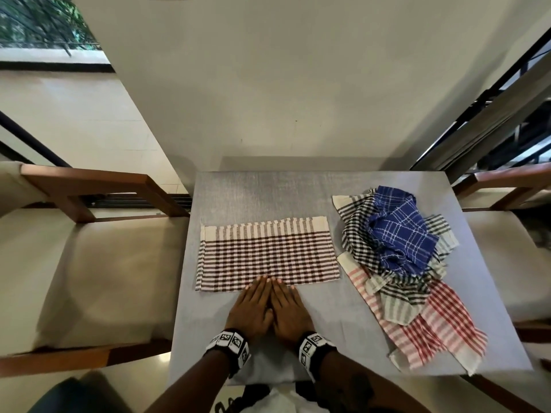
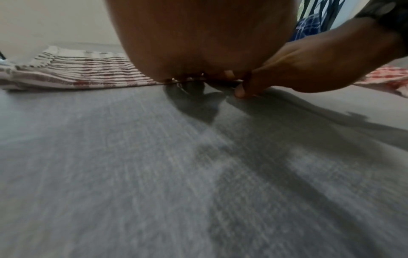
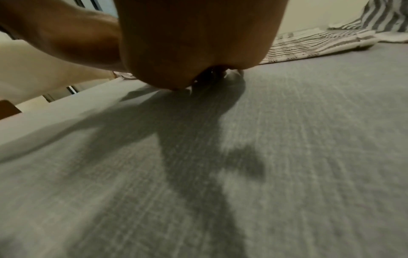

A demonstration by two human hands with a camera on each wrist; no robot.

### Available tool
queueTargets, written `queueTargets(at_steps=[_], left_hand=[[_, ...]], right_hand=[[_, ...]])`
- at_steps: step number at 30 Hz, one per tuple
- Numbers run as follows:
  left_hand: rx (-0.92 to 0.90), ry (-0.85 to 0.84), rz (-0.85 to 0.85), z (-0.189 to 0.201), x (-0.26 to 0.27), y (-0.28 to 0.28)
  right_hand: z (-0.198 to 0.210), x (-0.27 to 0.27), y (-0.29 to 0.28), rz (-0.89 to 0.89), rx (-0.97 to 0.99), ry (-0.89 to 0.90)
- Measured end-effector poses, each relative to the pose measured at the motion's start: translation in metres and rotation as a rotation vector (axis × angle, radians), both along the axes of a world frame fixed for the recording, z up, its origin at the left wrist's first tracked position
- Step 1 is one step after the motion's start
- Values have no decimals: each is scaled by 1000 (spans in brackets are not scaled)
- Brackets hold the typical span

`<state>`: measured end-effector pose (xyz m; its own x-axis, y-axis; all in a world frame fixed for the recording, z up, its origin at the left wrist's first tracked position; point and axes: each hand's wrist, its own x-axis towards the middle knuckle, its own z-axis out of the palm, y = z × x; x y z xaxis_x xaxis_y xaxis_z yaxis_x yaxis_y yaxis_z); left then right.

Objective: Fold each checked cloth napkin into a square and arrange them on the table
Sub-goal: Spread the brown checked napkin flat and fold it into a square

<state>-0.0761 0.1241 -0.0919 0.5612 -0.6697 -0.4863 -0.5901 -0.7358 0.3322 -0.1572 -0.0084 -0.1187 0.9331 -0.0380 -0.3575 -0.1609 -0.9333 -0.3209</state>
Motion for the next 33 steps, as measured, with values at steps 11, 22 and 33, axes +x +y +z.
queueTargets(at_steps=[11,22,33], left_hand=[[92,-138,529,-23,-1,77],[-39,-103,63,10,2,7],[-6,-33,352,-14,45,45]], right_hand=[[1,-52,-94,-341,-144,-6],[14,-1,-22,-60,-4,-49],[2,3,-87,-239,-55,-79]])
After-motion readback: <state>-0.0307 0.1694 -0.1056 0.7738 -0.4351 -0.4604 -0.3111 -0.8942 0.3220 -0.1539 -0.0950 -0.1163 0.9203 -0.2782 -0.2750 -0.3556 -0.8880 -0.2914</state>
